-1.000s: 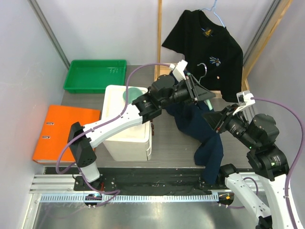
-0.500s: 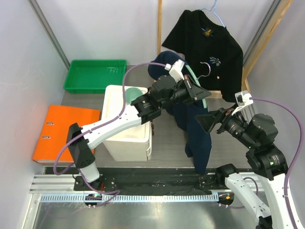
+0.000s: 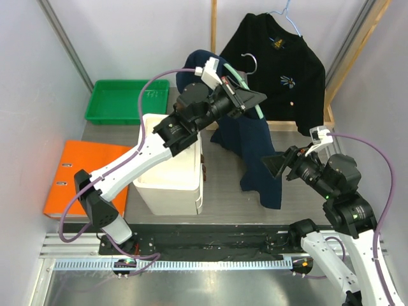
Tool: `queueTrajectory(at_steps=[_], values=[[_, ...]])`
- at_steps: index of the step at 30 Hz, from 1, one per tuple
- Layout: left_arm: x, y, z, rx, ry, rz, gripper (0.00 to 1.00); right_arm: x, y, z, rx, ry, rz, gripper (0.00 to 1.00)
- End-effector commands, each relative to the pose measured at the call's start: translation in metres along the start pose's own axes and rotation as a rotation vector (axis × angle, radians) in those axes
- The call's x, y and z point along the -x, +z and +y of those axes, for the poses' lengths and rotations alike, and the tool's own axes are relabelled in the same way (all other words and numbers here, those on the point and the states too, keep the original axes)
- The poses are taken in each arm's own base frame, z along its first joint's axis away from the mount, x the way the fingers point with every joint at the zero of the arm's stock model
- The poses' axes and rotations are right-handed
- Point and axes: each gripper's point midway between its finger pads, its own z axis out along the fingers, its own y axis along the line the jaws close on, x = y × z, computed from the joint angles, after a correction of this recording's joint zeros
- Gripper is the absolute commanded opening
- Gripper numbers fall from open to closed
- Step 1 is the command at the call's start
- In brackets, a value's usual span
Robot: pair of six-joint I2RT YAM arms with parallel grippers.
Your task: Remove the t-shirt from the hanger
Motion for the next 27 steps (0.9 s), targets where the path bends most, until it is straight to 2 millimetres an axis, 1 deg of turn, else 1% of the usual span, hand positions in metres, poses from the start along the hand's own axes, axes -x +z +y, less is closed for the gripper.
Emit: queueTrajectory(at_steps=[1,3,4,5,7,8,10,11,12,14,15,16,17,18,19,20,21,22,23,24,25,26,27], values=[[0.041,-0.024,-0.078,-0.211,0.002,-0.102,0.0,0.01,0.006,0.017,0.099,0.005,-0.047,0.69],[0.043,-0.024,-0.079,-0.219,0.0,-0.107,0.0,0.009,0.007,0.018,0.108,0.01,-0.055,0.63],[0.043,-0.024,-0.079,-0.219,-0.001,-0.107,0.0,0.011,0.007,0.019,0.116,0.015,-0.07,0.59],[0.044,-0.024,-0.08,-0.223,-0.002,-0.108,0.0,0.013,0.006,0.02,0.121,0.015,-0.079,0.5],[0.046,-0.023,-0.08,-0.222,0.0,-0.118,0.0,0.015,0.005,0.02,0.12,0.016,-0.093,0.4],[0.047,-0.023,-0.079,-0.218,0.0,-0.122,0.0,0.016,0.004,0.02,0.118,0.017,-0.099,0.27],[0.051,-0.024,-0.079,-0.219,-0.002,-0.139,0.0,0.016,0.004,0.014,0.086,0.023,-0.114,0.16],[0.051,-0.023,-0.075,-0.211,-0.006,-0.145,0.0,0.017,0.003,0.012,0.073,0.03,-0.121,0.04],[0.055,-0.025,-0.077,-0.222,-0.007,-0.161,0.0,0.017,0.0,0.01,0.058,0.039,-0.134,0.01],[0.065,-0.029,-0.076,-0.217,-0.031,-0.216,0.0,0.018,-0.004,0.002,0.016,0.06,-0.162,0.01],[0.065,-0.028,-0.066,-0.197,-0.044,-0.229,0.0,0.017,-0.009,0.002,0.016,0.075,-0.183,0.01],[0.071,-0.033,-0.071,-0.214,-0.05,-0.254,0.0,0.017,-0.012,0.0,0.008,0.078,-0.2,0.01],[0.076,-0.035,-0.07,-0.208,-0.056,-0.281,0.0,0.019,-0.015,-0.004,-0.015,0.087,-0.223,0.01],[0.078,-0.035,-0.066,-0.196,-0.056,-0.291,0.0,0.019,-0.018,-0.007,-0.03,0.105,-0.244,0.01],[0.08,-0.037,-0.064,-0.19,-0.057,-0.304,0.0,0.022,-0.026,-0.007,-0.031,0.113,-0.282,0.01],[0.088,-0.042,-0.063,-0.177,-0.067,-0.343,0.0,0.025,-0.031,-0.01,-0.051,0.128,-0.314,0.01],[0.088,-0.042,-0.053,-0.153,-0.08,-0.354,0.0,0.025,-0.034,-0.012,-0.059,0.139,-0.332,0.01],[0.093,-0.046,-0.051,-0.152,-0.091,-0.38,0.0,0.027,-0.043,-0.011,-0.053,0.154,-0.367,0.01],[0.101,-0.052,-0.052,-0.16,-0.099,-0.408,0.0,0.027,-0.046,-0.013,-0.063,0.162,-0.381,0.01],[0.106,-0.055,-0.049,-0.161,-0.113,-0.429,0.0,0.027,-0.049,-0.016,-0.076,0.172,-0.398,0.01],[0.108,-0.056,-0.043,-0.152,-0.12,-0.434,0.0,0.03,-0.058,-0.018,-0.088,0.184,-0.439,0.01],[0.117,-0.059,-0.04,-0.152,-0.123,-0.455,0.0,0.03,-0.06,-0.02,-0.098,0.186,-0.446,0.01],[0.12,-0.061,-0.04,-0.156,-0.138,-0.46,0.0,0.028,-0.063,-0.025,-0.123,0.193,-0.455,0.01]])
